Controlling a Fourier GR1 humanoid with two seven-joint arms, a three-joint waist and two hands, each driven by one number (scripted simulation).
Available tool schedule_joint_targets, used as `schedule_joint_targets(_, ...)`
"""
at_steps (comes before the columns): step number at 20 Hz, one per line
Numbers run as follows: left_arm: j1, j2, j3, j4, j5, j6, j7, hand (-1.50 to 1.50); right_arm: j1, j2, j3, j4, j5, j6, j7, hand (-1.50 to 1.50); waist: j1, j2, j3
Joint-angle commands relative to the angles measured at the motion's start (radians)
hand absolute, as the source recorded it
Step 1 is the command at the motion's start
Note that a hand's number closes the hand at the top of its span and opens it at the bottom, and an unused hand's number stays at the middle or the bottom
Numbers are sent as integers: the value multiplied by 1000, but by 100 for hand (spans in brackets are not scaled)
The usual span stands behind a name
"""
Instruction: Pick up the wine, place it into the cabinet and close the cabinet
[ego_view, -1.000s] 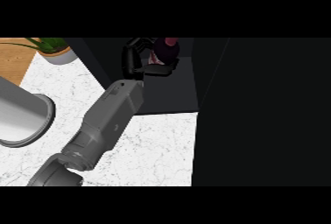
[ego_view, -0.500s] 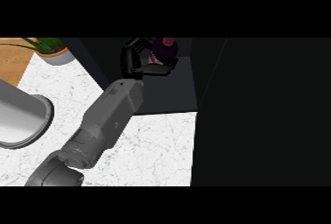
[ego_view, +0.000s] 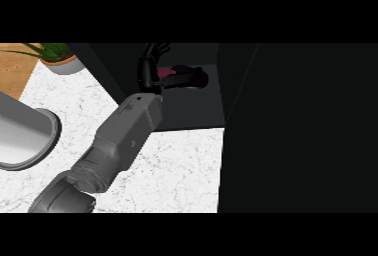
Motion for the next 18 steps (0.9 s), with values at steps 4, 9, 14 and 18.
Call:
schedule_joint_targets(4, 18, 26, -4, 50, -26, 42, -4, -150, -26, -8, -9, -59, -55, -17, 56, -150, -11, 12, -5)
schedule_joint_targets(9, 40, 29, -12, 58, -43, 54, -22, -150, -6, 3, 12, -61, -39, -15, 48, -150, -15, 13, -5)
schedule_joint_targets(14, 69, 12, 9, 35, -32, 43, -68, -150, -39, 21, 33, 1, -3, -23, 4, -150, -1, 13, -5)
schedule_joint_targets(18, 43, 4, 16, 36, -35, 74, -66, -150, -12, -1, 0, -40, -48, -1, 24, -150, -12, 11, -4)
